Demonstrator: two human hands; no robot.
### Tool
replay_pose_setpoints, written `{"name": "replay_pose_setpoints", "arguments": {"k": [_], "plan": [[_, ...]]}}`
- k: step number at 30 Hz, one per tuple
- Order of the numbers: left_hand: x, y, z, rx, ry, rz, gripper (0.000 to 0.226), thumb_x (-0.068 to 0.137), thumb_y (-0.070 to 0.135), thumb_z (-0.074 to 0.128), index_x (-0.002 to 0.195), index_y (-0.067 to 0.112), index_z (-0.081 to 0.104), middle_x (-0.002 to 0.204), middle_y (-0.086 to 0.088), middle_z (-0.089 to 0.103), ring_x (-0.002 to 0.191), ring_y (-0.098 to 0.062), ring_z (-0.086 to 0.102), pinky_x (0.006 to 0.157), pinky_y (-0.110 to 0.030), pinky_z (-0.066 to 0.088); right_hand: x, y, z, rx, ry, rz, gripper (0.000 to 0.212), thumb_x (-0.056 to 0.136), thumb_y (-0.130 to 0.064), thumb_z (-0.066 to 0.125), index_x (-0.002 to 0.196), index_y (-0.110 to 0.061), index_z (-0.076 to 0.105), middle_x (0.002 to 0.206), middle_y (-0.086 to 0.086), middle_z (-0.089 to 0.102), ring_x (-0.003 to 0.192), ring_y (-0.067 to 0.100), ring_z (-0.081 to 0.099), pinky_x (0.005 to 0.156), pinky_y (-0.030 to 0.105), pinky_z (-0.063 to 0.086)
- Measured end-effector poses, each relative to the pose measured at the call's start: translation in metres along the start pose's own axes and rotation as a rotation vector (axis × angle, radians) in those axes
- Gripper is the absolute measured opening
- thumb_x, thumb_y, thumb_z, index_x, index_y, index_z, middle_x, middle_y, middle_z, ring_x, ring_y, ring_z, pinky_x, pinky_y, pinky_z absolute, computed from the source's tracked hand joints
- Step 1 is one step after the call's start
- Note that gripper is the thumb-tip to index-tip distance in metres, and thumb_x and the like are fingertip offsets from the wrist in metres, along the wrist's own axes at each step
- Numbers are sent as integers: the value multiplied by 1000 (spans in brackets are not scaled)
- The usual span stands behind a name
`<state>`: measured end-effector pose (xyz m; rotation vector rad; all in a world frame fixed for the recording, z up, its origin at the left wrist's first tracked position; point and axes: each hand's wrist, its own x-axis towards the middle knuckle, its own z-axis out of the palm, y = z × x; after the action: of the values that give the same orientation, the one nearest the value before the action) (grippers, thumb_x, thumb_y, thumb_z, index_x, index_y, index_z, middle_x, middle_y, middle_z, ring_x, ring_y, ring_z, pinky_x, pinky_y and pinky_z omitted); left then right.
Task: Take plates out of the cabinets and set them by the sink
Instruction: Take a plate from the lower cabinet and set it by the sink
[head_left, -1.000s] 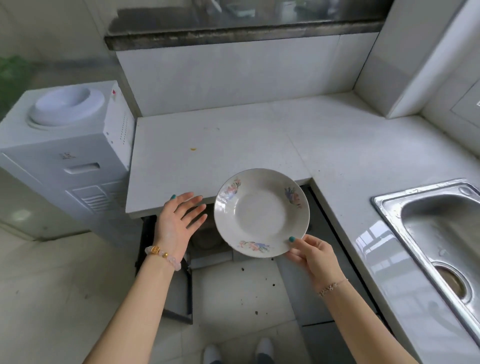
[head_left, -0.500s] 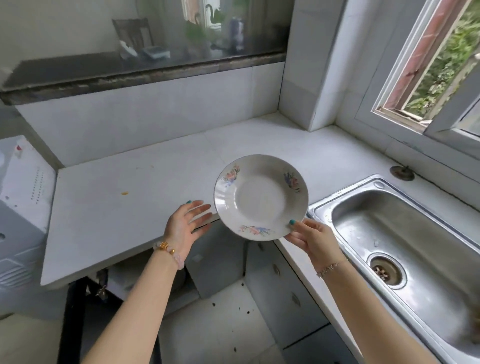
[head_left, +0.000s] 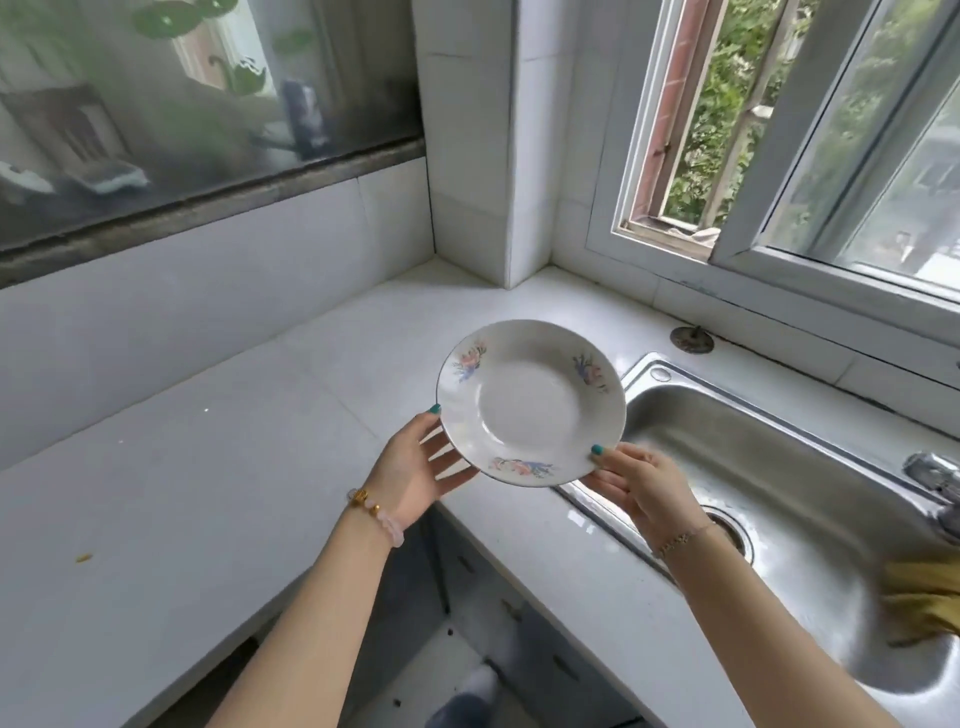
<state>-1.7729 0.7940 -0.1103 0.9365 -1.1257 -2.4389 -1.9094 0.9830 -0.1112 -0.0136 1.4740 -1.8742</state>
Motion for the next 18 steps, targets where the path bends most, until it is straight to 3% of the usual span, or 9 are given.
{"name": "replay_pose_setpoints", "arguments": {"k": [6,11,18], "plan": [[74,19,20,38,-143,-104,14,89,12,52,90,13,66,81,-5,68,80,-24,63,74,-37,55,40,-17,-3,58,126,-40,7,88,4,55,87,8,61,68,13,72,60,19,71,66,26,59],[129,37,40,237,-278,-93,22,88,0,50,102,7,66,94,-10,68,76,-23,66,67,-32,58,68,-29,-8,78,252,-65,8,88,5,55,86,7,62,67,13,72,59,19,71,63,24,59],[193,32,79,254,-199,-144,22,86,-9,47,89,2,66,82,-11,68,70,-26,64,59,-31,59,102,-46,-11,70,402,-145,12,91,-3,56,86,3,65,72,12,72,63,19,71,62,23,59]]}}
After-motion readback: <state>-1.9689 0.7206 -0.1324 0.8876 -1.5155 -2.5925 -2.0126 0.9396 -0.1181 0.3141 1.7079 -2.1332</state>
